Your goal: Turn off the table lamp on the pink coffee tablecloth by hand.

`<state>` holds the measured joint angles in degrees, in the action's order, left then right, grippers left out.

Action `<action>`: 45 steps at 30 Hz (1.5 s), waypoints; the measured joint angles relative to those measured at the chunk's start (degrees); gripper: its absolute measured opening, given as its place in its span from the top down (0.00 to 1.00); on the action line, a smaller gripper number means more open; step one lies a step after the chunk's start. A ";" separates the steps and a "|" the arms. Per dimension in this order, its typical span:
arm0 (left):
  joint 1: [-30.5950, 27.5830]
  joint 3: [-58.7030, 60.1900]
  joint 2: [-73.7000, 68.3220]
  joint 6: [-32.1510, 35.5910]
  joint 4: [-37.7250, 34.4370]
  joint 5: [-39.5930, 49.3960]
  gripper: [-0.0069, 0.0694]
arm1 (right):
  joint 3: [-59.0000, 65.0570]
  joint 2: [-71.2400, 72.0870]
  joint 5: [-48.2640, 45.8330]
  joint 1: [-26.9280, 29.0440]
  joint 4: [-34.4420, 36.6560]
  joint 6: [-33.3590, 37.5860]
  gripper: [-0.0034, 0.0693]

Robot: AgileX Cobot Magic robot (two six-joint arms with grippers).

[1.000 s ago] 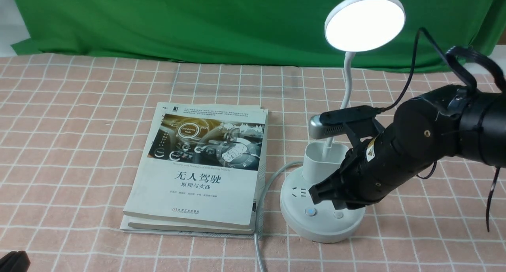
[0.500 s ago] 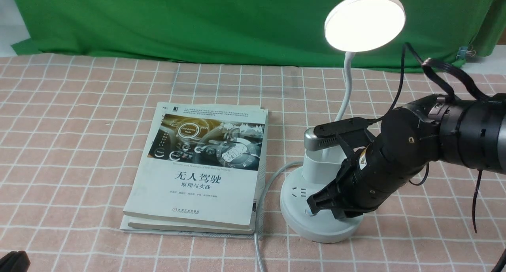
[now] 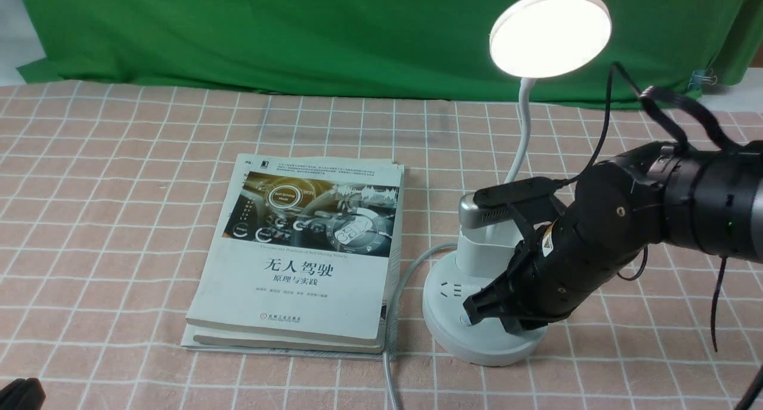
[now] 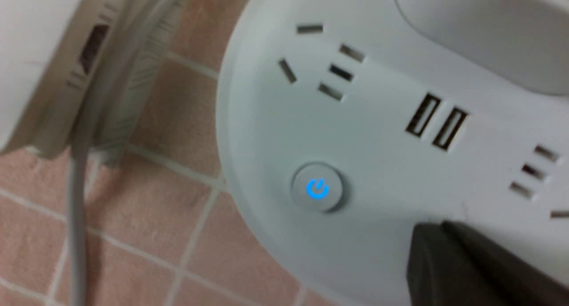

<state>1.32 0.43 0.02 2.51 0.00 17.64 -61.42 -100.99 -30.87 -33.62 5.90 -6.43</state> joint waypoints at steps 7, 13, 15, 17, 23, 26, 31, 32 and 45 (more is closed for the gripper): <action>0.00 0.00 0.00 0.00 0.00 0.00 0.90 | -0.06 0.32 0.30 0.00 0.00 0.28 0.89; 0.00 0.00 0.00 0.00 0.00 0.00 0.90 | 0.25 5.46 -2.05 0.00 0.05 0.43 0.89; 0.00 0.00 0.00 0.00 0.00 0.00 0.90 | 1.77 10.30 -2.18 0.00 0.05 0.49 0.89; 0.00 0.00 0.00 0.00 0.00 0.00 0.90 | 3.89 13.91 -2.58 0.00 0.05 0.59 0.89; 0.00 0.00 0.00 0.00 0.00 0.00 0.90 | 11.87 24.87 -7.43 0.00 0.05 1.45 0.89; 0.00 0.00 0.00 0.00 0.00 0.00 0.90 | 15.19 29.79 -11.78 0.00 0.05 1.69 0.89; 0.00 0.00 0.00 0.00 0.00 0.00 0.90 | 16.41 35.64 -19.17 0.00 0.05 1.52 0.88; 0.00 0.00 0.00 0.00 0.00 0.00 0.90 | 16.52 36.83 -19.30 0.00 0.05 1.52 0.87; 0.00 0.00 0.00 0.00 0.00 0.00 0.90 | 18.25 46.47 -10.46 0.82 -2.93 1.47 0.90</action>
<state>1.32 0.43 0.02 2.51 0.00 17.64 -43.17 -54.52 -41.33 -32.79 2.97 -4.96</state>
